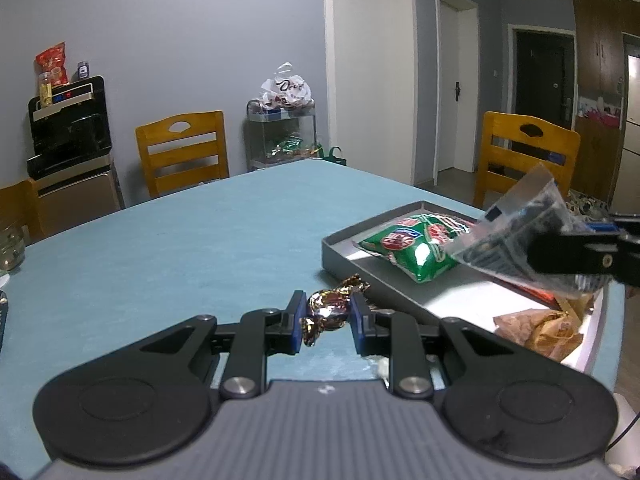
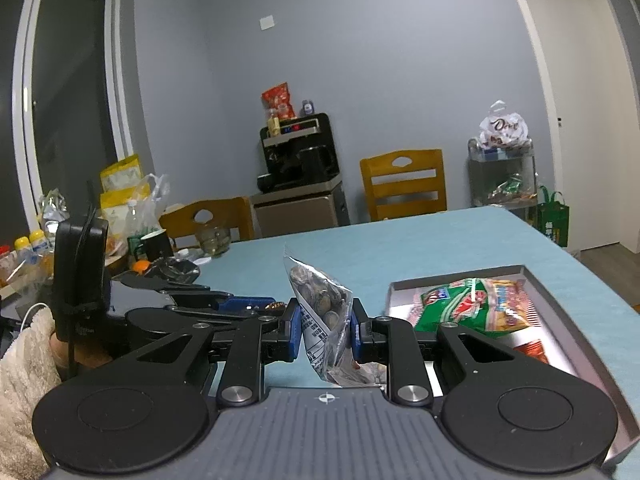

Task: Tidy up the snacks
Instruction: 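Carry the nut bag and gold candy over the grey box with both tools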

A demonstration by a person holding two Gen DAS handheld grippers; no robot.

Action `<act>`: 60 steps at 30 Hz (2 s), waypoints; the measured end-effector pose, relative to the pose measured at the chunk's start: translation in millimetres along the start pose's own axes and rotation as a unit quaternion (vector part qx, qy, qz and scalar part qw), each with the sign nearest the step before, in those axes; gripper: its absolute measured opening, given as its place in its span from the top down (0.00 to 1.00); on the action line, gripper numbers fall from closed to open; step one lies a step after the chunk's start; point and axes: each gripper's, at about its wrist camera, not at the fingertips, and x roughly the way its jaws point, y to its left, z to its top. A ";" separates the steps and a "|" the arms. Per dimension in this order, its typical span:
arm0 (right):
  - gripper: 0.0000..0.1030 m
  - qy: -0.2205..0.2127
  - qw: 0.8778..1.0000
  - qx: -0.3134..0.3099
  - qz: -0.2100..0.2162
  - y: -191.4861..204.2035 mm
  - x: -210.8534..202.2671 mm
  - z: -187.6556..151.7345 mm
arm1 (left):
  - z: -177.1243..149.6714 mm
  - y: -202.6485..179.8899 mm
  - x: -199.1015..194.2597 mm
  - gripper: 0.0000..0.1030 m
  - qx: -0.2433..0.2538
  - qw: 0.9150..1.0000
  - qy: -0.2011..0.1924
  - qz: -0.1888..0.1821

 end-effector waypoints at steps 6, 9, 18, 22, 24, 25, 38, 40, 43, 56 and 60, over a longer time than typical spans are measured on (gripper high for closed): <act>0.76 -0.016 1.000 0.005 -0.017 -14.9 -14.6 2.5 | 2.7 -13.2 4.1 0.80 0.007 1.000 0.002 -0.008; 0.76 -0.024 0.999 0.011 -0.030 -24.5 -20.6 3.9 | 4.8 -19.0 6.1 0.80 0.011 1.000 0.001 -0.015; 0.76 -0.052 0.996 0.024 -0.068 -51.0 -42.1 9.6 | 15.7 -43.8 8.8 0.80 0.031 0.998 -0.005 -0.049; 0.76 -0.067 0.994 0.032 -0.084 -66.0 -53.6 10.9 | 17.5 -57.1 10.9 0.80 0.041 0.997 -0.007 -0.069; 0.76 -0.070 0.993 0.035 -0.091 -73.0 -58.0 10.1 | 17.2 -65.8 12.5 0.80 0.047 0.996 -0.006 -0.079; 0.76 -0.070 0.992 0.037 -0.094 -76.3 -59.1 8.9 | 16.9 -70.4 14.0 0.80 0.051 0.995 -0.004 -0.085; 0.76 -0.010 0.994 0.038 -0.105 -95.4 -36.4 -16.0 | 11.9 -106.8 47.9 0.80 0.079 0.990 0.026 -0.110; 0.76 -0.003 0.993 0.038 -0.107 -96.2 -31.1 -18.1 | 11.9 -109.8 52.8 0.80 0.081 0.990 0.029 -0.111; 0.76 0.005 0.993 0.037 -0.113 -96.5 -25.0 -20.8 | 10.3 -112.6 59.3 0.80 0.084 0.990 0.034 -0.112; 0.76 0.033 0.988 0.022 -0.152 -99.9 -1.5 -28.3 | -0.6 -123.0 81.5 0.80 0.081 0.984 0.065 -0.143; 0.76 0.042 0.987 0.017 -0.156 -100.0 5.8 -27.5 | -1.6 -126.1 79.9 0.80 0.084 0.982 0.065 -0.155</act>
